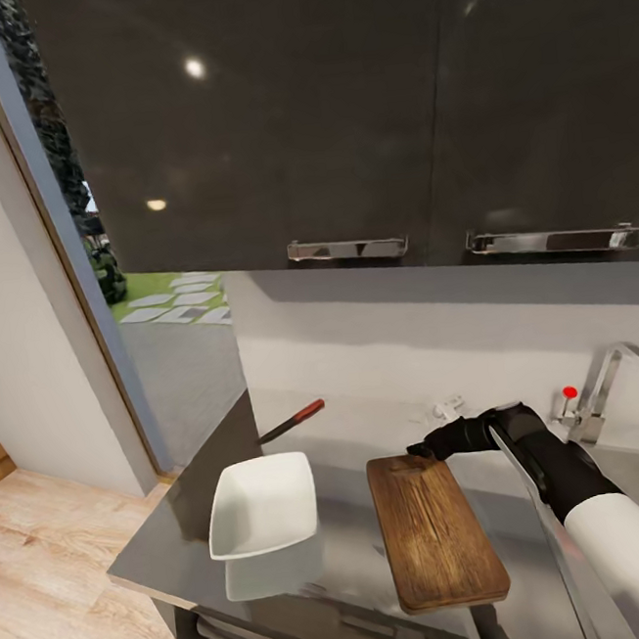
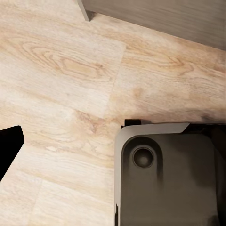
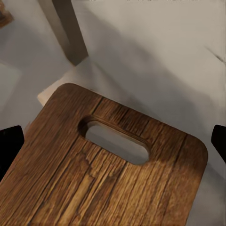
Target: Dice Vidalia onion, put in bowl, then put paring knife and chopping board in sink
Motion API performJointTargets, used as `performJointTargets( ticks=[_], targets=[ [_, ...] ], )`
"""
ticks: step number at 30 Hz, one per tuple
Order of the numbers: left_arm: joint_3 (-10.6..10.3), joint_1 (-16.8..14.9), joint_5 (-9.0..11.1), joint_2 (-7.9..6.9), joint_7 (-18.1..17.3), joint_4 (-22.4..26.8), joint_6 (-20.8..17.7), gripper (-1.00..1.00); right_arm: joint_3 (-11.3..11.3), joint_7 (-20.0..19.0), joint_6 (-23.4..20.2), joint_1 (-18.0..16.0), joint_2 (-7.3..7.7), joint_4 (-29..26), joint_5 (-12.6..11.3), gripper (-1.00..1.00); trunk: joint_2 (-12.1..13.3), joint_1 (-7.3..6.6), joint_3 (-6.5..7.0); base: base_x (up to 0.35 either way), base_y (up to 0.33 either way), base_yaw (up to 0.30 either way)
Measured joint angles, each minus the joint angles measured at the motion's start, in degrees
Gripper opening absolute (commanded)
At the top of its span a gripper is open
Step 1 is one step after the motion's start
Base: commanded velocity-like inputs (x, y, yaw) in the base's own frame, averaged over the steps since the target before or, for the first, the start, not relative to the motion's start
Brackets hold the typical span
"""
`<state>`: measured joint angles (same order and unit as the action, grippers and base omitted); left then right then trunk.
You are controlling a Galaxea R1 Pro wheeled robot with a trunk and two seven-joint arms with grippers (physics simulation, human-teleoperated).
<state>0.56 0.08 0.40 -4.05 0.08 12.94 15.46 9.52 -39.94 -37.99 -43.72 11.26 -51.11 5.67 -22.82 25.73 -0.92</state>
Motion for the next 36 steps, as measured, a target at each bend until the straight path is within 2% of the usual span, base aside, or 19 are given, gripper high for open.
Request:
performJointTargets(
  ticks=[9, 17, 25, 36],
  targets=[
    [-0.06, 0.00, 0.00, 0.01, 0.00, -0.10, 0.02, 1.00, 0.00, -0.01, 1.06, 0.01, -0.04, 2.58, -0.01, 1.00, 0.02, 0.01, -0.45, 0.122, 0.000, 0.000],
    [-0.07, 0.00, -0.04, 0.01, 0.00, -0.10, 0.01, 1.00, -0.01, -0.07, 1.41, 0.01, -0.12, 3.52, -0.01, 1.00, 0.03, 0.02, -1.03, 0.012, 0.000, 0.000],
    [-0.07, 0.00, -0.06, -0.01, 0.00, -0.07, 0.01, 1.00, 0.00, -0.15, 3.78, 0.00, -0.36, 5.22, -0.05, 1.00, 0.03, 0.02, -1.62, 0.000, 0.000, 0.000],
    [-0.07, 0.00, -0.08, 0.01, 0.00, -0.08, -0.05, 1.00, 0.00, -0.19, 4.12, 0.00, -0.36, 5.48, -0.15, 1.00, 0.02, 0.02, -2.46, 0.000, 0.000, 0.000]
  ],
)
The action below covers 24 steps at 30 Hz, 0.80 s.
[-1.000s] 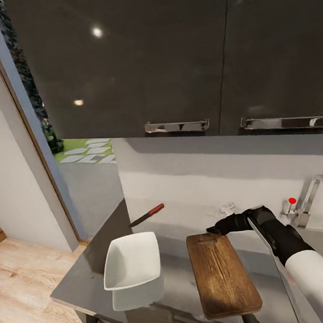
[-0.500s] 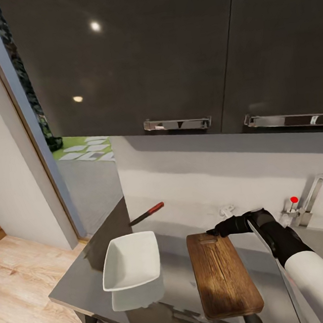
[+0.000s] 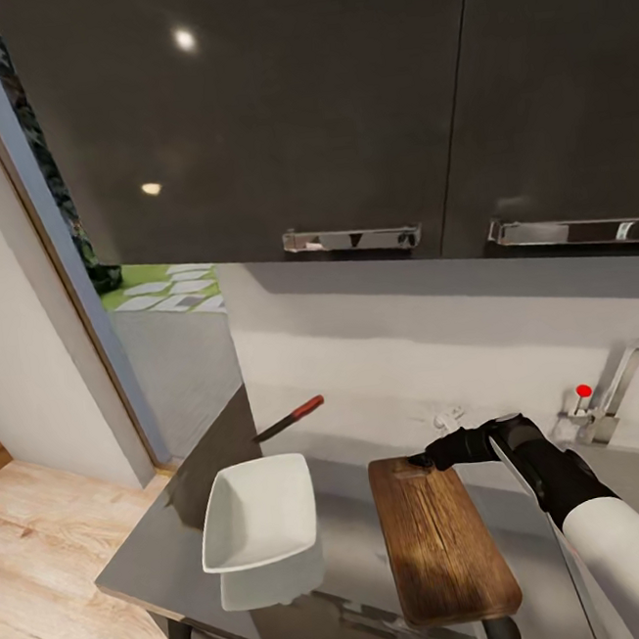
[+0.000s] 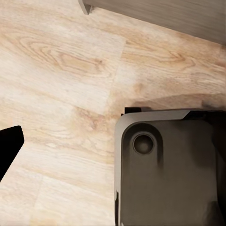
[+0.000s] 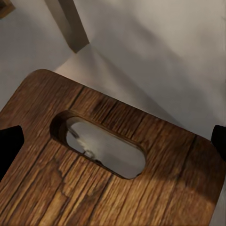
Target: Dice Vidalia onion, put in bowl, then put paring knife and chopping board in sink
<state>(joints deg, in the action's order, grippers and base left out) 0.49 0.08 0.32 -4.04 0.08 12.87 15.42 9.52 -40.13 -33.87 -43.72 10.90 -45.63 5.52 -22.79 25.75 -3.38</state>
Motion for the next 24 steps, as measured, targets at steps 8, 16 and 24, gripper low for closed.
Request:
performJointTargets(
  ticks=[8, 16, 24],
  targets=[
    [0.00, 0.00, 0.00, 0.00, 0.03, -0.12, -0.03, 1.00, -0.13, -0.27, 0.02, 0.00, 0.18, -0.06, -0.01, 1.00, 0.00, 0.00, -0.61, 0.000, 0.000, 0.000],
    [0.00, 0.00, 0.00, 0.07, 0.02, -0.12, -0.03, 1.00, -0.17, -0.49, 0.01, 0.00, 0.23, -0.07, 0.20, 1.00, 0.00, -0.01, -1.22, 0.059, -0.069, 0.000],
    [0.00, 0.00, 0.00, 0.09, 0.02, -0.19, -0.03, 1.00, -0.16, -0.44, 0.09, 0.00, 0.23, -0.07, 0.37, 1.00, 0.00, 0.00, -1.84, 0.019, -0.021, 0.000]
  ],
)
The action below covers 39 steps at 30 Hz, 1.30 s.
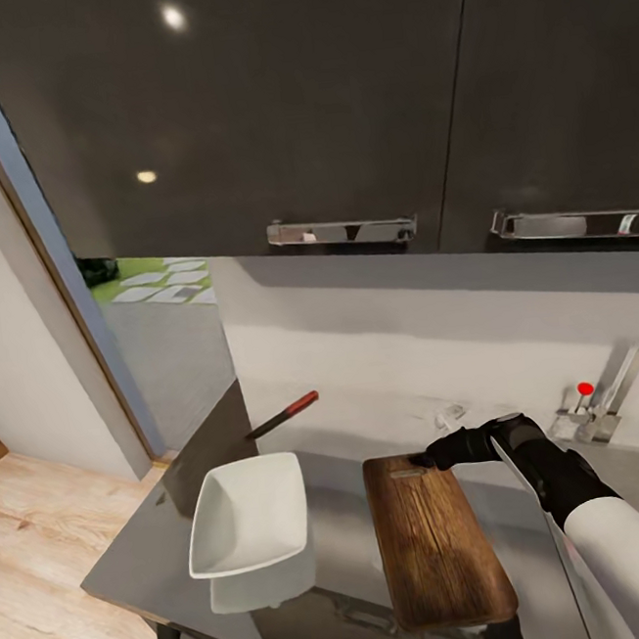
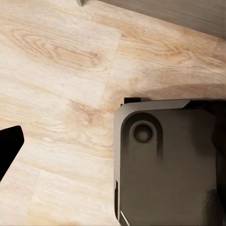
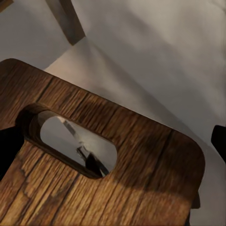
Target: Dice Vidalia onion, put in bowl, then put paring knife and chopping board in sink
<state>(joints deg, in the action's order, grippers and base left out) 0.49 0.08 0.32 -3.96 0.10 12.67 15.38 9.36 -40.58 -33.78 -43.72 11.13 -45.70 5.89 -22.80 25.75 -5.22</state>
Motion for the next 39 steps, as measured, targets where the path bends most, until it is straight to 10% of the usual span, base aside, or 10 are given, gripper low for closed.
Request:
performJointTargets(
  ticks=[39],
  targets=[
    [-0.08, 0.00, 0.01, 0.09, -0.02, -0.08, 0.00, 1.00, 0.15, 0.10, 0.02, 0.00, -0.09, 0.00, -0.04, 1.00, 0.00, 0.02, -3.07, 0.029, 0.009, 0.000]
  ],
)
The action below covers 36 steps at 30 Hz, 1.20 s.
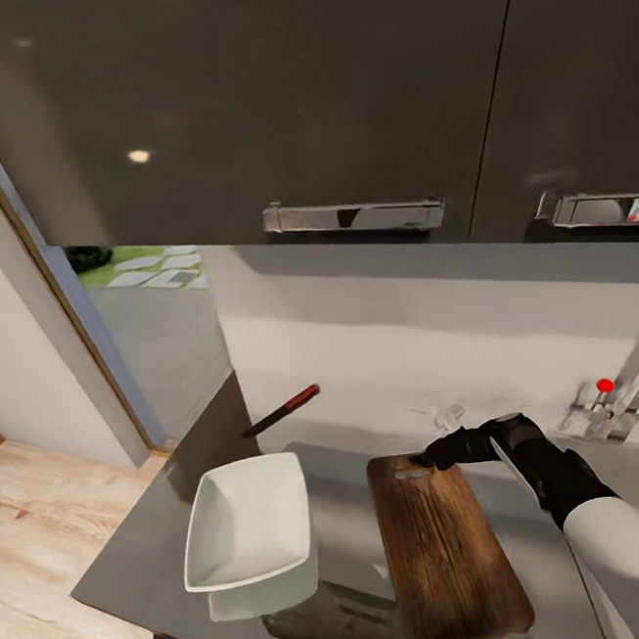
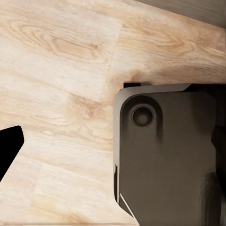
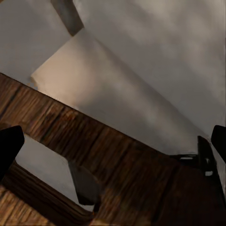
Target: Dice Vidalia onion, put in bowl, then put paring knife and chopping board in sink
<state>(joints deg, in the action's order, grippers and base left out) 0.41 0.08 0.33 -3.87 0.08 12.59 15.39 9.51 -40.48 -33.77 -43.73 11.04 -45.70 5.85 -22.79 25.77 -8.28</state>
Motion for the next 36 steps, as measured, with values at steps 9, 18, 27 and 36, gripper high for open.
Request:
performJointTargets(
  ticks=[9, 18, 27, 36],
  targets=[
    [0.00, 0.00, -0.01, 0.00, 0.00, -0.01, -0.01, 1.00, 0.06, 0.00, 0.03, 0.00, -0.08, -0.01, -0.03, 1.00, -0.01, -0.02, -0.72, -0.018, 0.010, 0.000],
    [0.00, 0.00, -0.01, 0.00, 0.00, 0.10, -0.01, 1.00, 0.06, 0.03, 0.85, -0.01, -0.01, -0.01, 0.03, 1.00, -0.02, -0.02, -1.19, 0.000, 0.000, 0.000],
    [-0.01, 0.00, -0.07, 0.44, 0.00, 0.00, -0.01, 1.00, 2.15, -0.03, 1.77, -0.03, 0.10, -0.75, 3.51, 1.00, -0.04, -0.03, -1.21, 0.000, 0.000, 0.000],
    [-0.01, 0.00, -0.15, 0.58, 0.00, 0.00, -0.01, 1.00, 2.51, -0.18, 1.63, -0.02, -0.11, -1.28, 6.34, 1.00, -0.04, -0.03, -1.21, 0.000, 0.000, 0.000]
  ],
)
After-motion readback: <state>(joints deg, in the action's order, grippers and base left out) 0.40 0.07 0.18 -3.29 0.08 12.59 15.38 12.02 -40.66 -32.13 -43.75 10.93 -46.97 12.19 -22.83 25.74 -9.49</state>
